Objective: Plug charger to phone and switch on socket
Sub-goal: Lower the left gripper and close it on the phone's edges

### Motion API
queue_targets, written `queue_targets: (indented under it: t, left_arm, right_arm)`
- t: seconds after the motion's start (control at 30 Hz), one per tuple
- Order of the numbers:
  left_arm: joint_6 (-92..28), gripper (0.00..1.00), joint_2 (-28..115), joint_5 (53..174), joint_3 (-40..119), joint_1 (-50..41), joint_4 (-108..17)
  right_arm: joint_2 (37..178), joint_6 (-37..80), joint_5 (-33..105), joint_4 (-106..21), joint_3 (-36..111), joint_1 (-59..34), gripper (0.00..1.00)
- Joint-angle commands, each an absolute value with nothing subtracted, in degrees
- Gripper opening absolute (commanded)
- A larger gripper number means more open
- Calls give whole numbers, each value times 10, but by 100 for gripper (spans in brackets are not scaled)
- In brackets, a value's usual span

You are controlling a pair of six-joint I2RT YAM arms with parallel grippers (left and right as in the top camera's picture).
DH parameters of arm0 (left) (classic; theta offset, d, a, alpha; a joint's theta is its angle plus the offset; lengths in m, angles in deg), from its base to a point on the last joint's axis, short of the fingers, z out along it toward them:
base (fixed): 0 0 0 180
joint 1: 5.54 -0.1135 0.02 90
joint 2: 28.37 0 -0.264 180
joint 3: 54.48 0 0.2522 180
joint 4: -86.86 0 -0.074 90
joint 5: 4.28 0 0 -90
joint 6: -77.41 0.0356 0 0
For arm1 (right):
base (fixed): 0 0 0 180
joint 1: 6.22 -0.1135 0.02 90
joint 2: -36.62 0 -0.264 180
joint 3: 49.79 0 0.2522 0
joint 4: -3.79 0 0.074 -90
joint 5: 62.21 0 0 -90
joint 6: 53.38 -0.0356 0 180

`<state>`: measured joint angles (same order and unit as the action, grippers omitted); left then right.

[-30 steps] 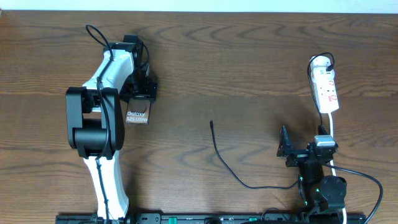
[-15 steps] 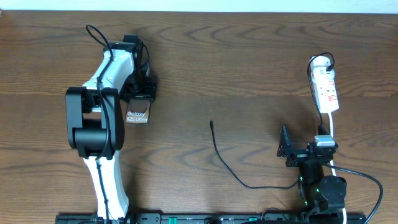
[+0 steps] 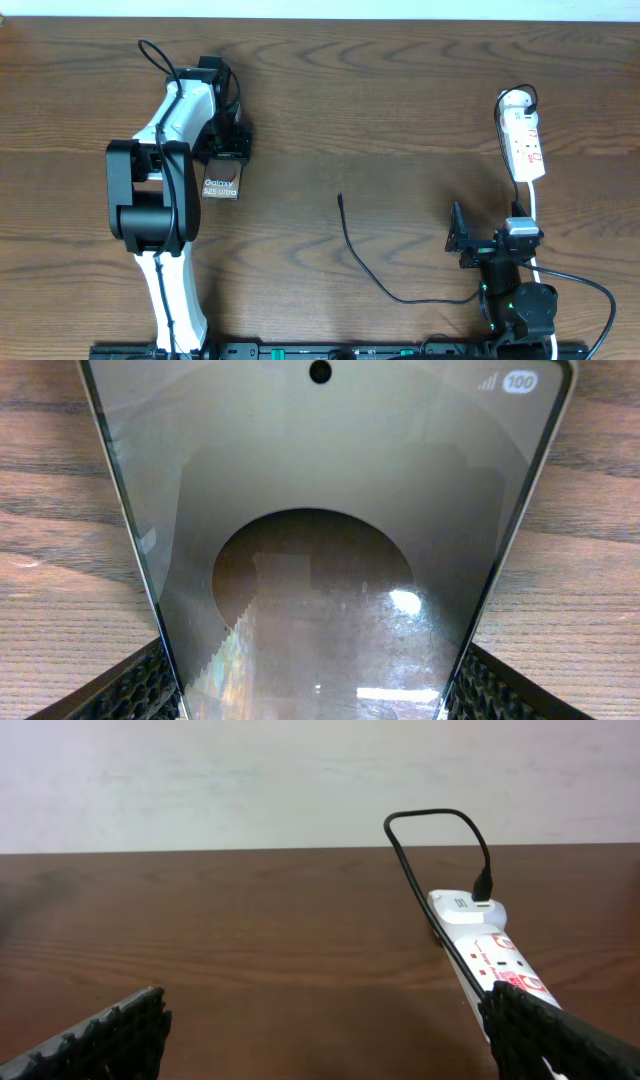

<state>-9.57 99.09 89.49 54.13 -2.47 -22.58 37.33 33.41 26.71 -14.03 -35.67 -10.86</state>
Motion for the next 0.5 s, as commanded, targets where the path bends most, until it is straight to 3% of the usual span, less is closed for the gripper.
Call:
queue_targets:
  t: [0.0, 0.13, 0.47]
  left_arm:
    - [-92, 75, 1019, 926, 514, -26, -223]
    - [-92, 70, 1019, 926, 514, -26, -223]
    - [-92, 70, 1019, 926, 514, -26, -223]
  right_arm:
    - [370, 341, 264, -143, -357, -114, 99]
    - [370, 341, 264, -143, -357, -114, 99]
    - [370, 341, 264, -143, -357, -114, 99]
